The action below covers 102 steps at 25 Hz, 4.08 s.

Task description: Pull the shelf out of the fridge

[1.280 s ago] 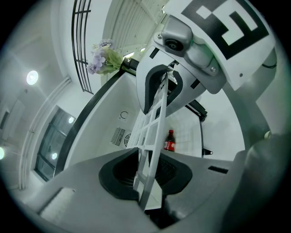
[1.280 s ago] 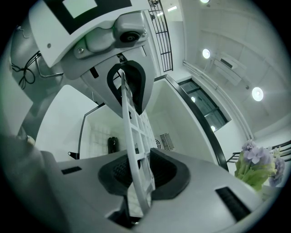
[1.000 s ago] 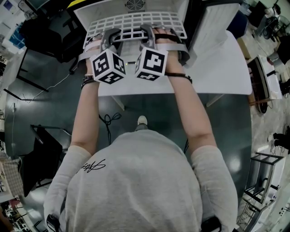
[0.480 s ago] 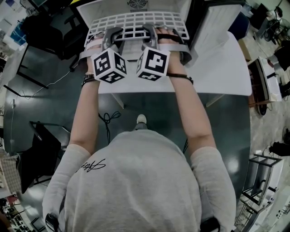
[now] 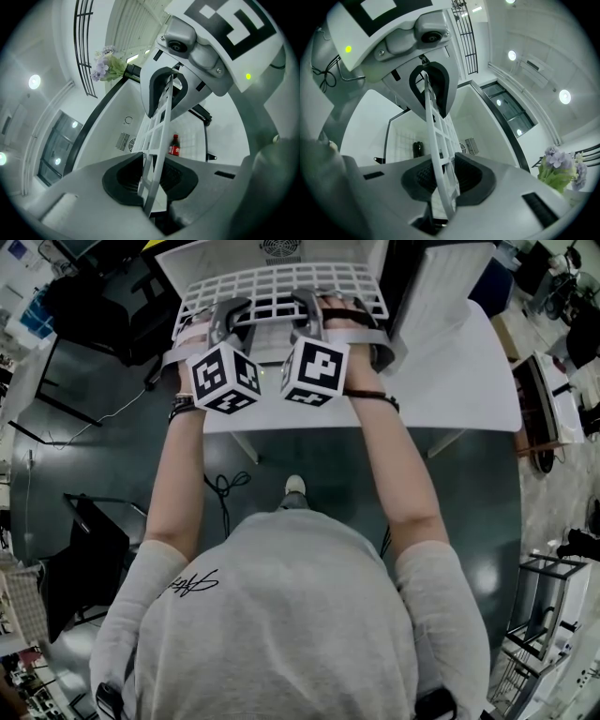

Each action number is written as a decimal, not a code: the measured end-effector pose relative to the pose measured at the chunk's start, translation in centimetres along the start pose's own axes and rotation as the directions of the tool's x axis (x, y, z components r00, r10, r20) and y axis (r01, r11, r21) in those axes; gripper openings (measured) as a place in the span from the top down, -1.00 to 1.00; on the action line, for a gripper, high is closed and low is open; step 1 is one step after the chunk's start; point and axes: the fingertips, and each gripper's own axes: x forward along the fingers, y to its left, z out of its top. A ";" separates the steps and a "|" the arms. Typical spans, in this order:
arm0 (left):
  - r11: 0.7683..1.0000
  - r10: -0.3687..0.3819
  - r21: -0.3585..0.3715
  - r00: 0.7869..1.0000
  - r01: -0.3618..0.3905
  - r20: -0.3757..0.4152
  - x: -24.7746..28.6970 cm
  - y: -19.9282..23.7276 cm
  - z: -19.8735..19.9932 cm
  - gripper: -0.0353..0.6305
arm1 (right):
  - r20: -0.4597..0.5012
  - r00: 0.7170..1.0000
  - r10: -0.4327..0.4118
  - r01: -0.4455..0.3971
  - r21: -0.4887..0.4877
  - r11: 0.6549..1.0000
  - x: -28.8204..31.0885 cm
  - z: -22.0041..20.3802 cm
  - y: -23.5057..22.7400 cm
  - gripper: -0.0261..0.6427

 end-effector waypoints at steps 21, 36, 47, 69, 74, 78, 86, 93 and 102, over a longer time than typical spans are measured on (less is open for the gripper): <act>1.000 0.026 0.013 1.000 -0.026 0.006 -1.3 -0.4 0.7 0.71 | 0.017 1.000 0.010 -0.010 0.004 1.000 -1.3 0.1 0.5 0.74; 0.997 0.054 0.053 0.998 -0.054 0.015 -3.0 -1.0 0.6 0.73 | 0.036 0.999 -0.014 0.016 -0.050 0.999 -2.7 0.9 0.9 0.74; 0.997 0.066 0.041 0.997 -0.068 0.030 -4.3 -2.1 0.4 0.73 | 0.037 0.999 -0.027 0.030 -0.066 0.997 -4.1 1.4 1.9 0.74; 0.999 0.026 0.037 0.999 -0.027 0.038 -5.9 -6.0 1.9 0.73 | 0.008 1.000 0.009 -0.009 -0.051 0.999 -7.3 -0.4 4.6 0.74; 0.999 0.017 0.046 0.999 -0.019 0.039 -6.5 -6.9 2.1 0.73 | 0.004 1.000 0.021 -0.021 -0.029 0.999 -8.0 -0.6 5.5 0.74; 0.999 0.016 0.044 0.999 -0.018 0.042 -6.8 -7.4 2.3 0.73 | 0.000 1.000 0.020 -0.020 -0.032 0.999 -8.6 -0.8 5.9 0.74; 0.999 0.006 0.053 0.999 -0.008 0.040 -7.4 -8.9 2.4 0.73 | -0.007 0.999 0.032 -0.032 -0.012 0.999 -9.5 -1.2 7.3 0.74; 0.999 0.003 0.048 0.999 -0.005 0.038 -8.0 -10.2 2.5 0.73 | -0.005 0.999 0.033 -0.033 -0.005 0.999 -10.4 -1.5 8.4 0.74; 1.000 -0.013 0.028 0.999 0.013 0.033 -8.6 -11.9 2.3 0.73 | -0.010 0.998 0.061 -0.061 -0.008 0.998 -11.1 -1.8 10.1 0.74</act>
